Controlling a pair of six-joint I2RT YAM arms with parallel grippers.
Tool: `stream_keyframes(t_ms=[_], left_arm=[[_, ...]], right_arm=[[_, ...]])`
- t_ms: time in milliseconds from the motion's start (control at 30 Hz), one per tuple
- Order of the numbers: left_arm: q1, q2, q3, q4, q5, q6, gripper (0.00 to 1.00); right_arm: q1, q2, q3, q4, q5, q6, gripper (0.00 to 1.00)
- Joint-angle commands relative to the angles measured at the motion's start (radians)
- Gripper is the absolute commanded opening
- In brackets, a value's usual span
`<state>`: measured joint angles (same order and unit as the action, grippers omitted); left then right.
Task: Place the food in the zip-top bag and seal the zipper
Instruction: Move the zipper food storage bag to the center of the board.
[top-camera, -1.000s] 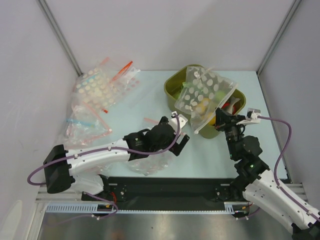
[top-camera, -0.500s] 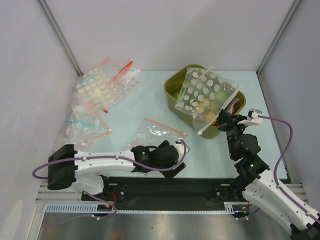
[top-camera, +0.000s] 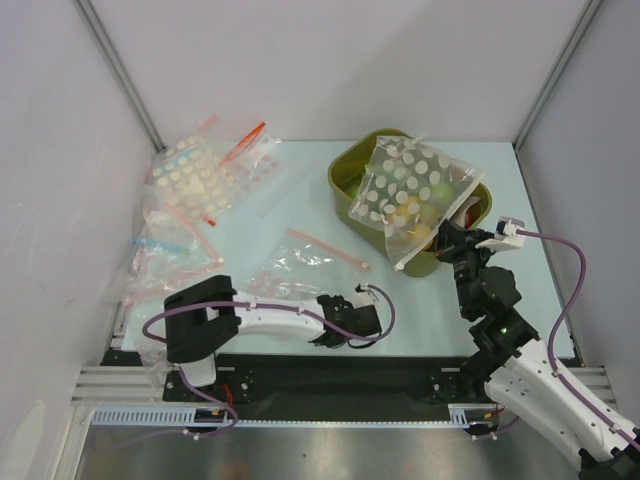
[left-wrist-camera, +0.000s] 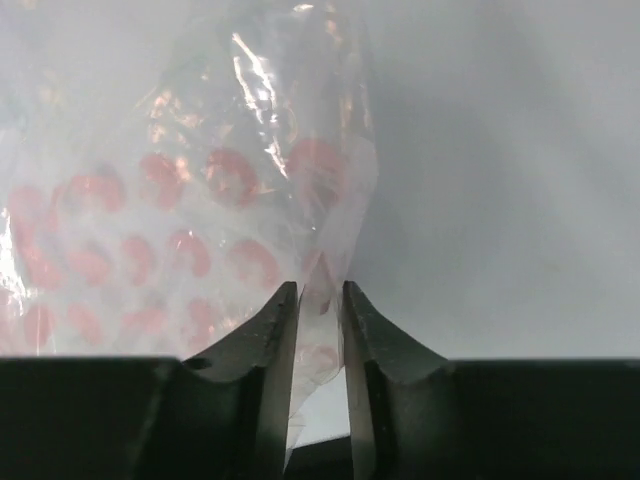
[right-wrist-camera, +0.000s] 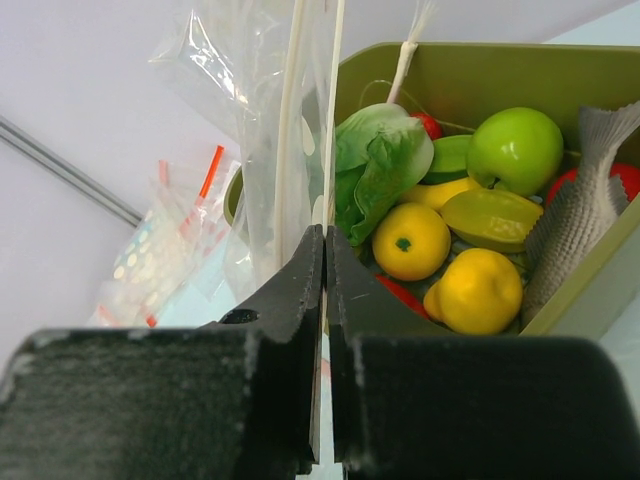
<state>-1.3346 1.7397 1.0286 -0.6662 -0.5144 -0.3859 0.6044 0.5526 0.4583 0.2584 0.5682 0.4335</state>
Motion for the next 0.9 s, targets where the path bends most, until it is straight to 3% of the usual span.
stream_keyframes(t_ms=[0,167,333,367,400,433,500,533,600,633,867], left_arm=[[0.069,0.024,0.057,-0.105,-0.2,-0.057,0.28],[0.267,0.009,0.083,-0.058,-0.2,-0.016,0.0],[0.536,-0.066,0.093,0.086,-0.265,-0.022,0.0],[0.584,-0.139,0.073,0.124,-0.271,-0.027,0.0],[0.633,-0.175,0.041,0.161,-0.268,-0.034,0.03],[0.74,-0.208,0.024,0.221,-0.212,-0.056,0.25],[0.842,-0.317,-0.042,0.287,-0.106,-0.08,0.5],[0.909,-0.353,-0.071,0.369,0.018,-0.097,0.79],[0.904,-0.416,-0.113,0.422,0.051,-0.088,0.96],[0.891,-0.428,-0.111,0.427,0.054,-0.079,1.0],[0.706,-0.603,-0.098,0.447,-0.004,-0.03,1.0]], right_arm=[[-0.006,-0.002,0.029,0.018,-0.005,0.019,0.0],[-0.014,-0.002,0.028,0.015,-0.019,0.027,0.0],[-0.022,0.007,0.025,0.021,-0.027,0.03,0.0],[-0.022,0.007,0.026,0.016,-0.03,0.025,0.0],[-0.022,0.003,0.026,0.018,-0.024,0.019,0.0],[-0.025,0.001,0.02,0.018,-0.019,0.02,0.0],[-0.031,-0.005,0.016,0.024,-0.028,0.024,0.0],[-0.034,0.0,0.016,0.028,-0.037,0.028,0.0],[-0.034,0.019,0.014,0.039,-0.077,0.031,0.0],[-0.035,0.03,0.016,0.051,-0.099,0.031,0.0],[-0.032,0.147,0.062,0.105,-0.365,0.025,0.0]])
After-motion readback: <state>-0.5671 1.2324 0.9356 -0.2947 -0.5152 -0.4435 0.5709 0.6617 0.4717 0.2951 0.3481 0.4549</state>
